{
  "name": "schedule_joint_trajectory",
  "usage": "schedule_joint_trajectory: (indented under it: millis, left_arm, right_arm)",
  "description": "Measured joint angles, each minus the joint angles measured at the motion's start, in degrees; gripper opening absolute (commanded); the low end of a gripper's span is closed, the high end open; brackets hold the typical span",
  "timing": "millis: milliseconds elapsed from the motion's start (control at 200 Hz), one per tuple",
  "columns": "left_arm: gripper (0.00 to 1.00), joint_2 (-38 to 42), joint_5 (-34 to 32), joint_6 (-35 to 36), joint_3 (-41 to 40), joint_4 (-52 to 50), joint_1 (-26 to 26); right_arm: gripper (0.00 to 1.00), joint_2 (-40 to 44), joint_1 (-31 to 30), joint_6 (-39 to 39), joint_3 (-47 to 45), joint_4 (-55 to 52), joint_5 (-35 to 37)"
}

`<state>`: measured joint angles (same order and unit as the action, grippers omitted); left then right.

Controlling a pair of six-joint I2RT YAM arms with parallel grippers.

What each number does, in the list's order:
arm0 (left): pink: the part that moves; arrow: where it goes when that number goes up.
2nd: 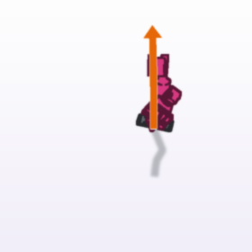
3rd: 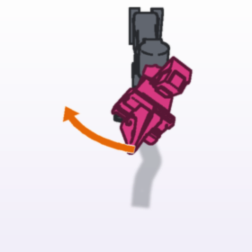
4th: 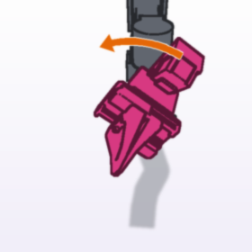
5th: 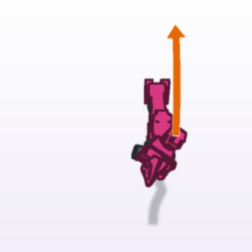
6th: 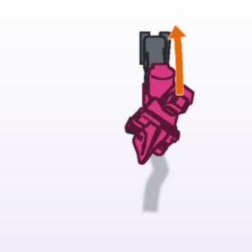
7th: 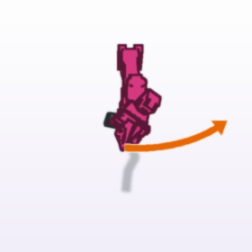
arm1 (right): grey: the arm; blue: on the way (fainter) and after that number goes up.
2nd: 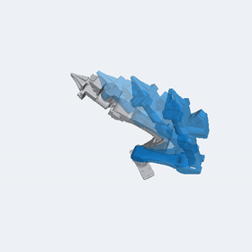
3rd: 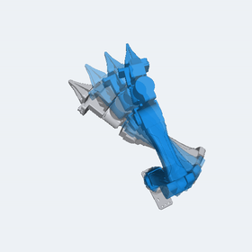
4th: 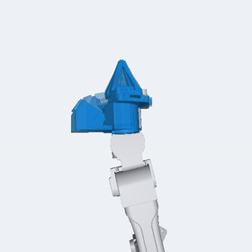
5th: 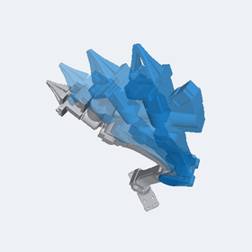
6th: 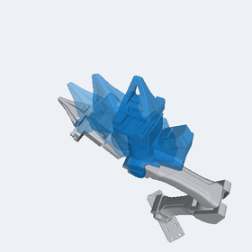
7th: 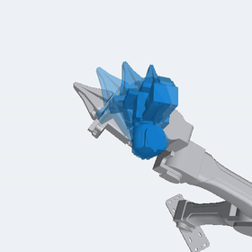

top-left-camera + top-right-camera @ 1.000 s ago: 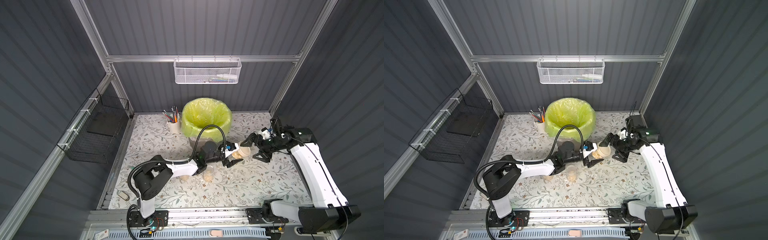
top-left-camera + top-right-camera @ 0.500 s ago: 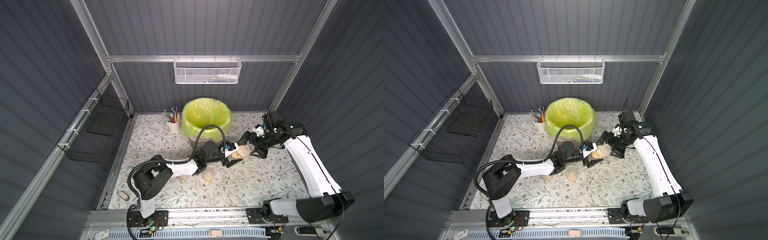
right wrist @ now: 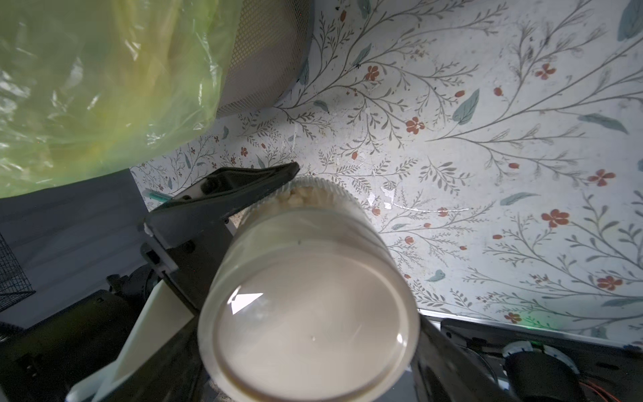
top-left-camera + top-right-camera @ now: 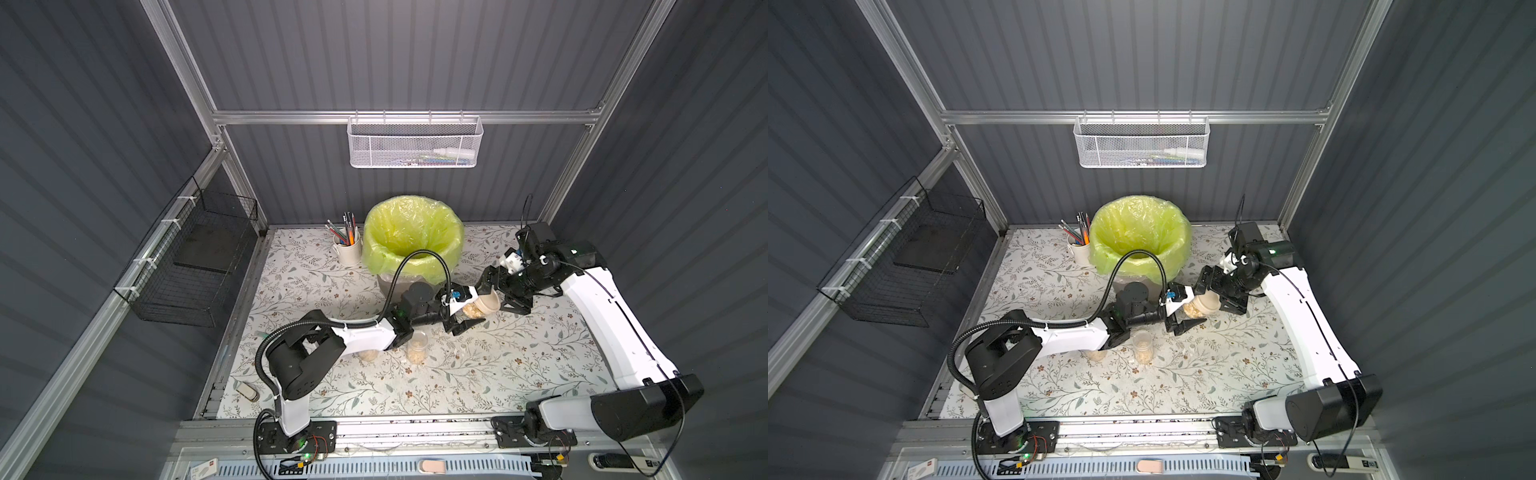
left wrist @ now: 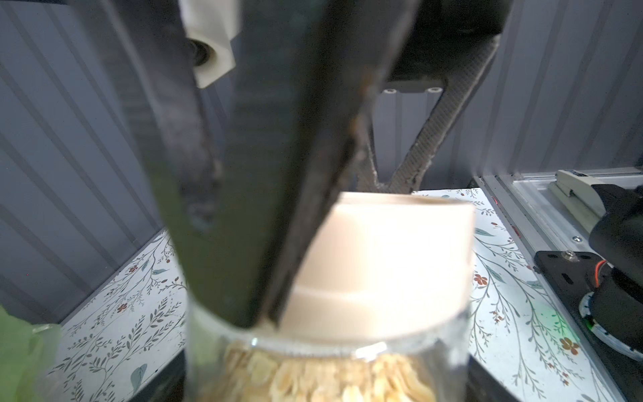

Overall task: Empty expired oatmeal from jars
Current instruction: Unscrew the lid from the jar.

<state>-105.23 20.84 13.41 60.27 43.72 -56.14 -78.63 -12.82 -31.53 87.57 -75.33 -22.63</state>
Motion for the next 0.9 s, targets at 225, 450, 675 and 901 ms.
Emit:
schedule_joint_trajectory:
  millis: [225,450,675,901]
  left_arm:
    - [0.13,0.0,2.4,-2.2,-0.1,2.3,0.7]
    - [0.13,0.0,5.2,-5.6,-1.1,3.7,1.5]
    - [0.13,0.0,6.0,-7.6,-1.1,4.0,2.4]
    - [0.13,0.0,5.8,-8.7,-1.8,3.5,3.4]
  right_arm:
    - [0.75,4.4,-0.2,6.7,-2.8,3.7,0.0]
    - [0.73,11.2,-0.3,15.6,-11.6,13.7,-0.9]
    - [0.73,11.1,-0.4,26.2,-12.9,17.2,-1.9]
    - [0.74,7.1,-0.6,35.4,-11.4,17.4,-4.2]
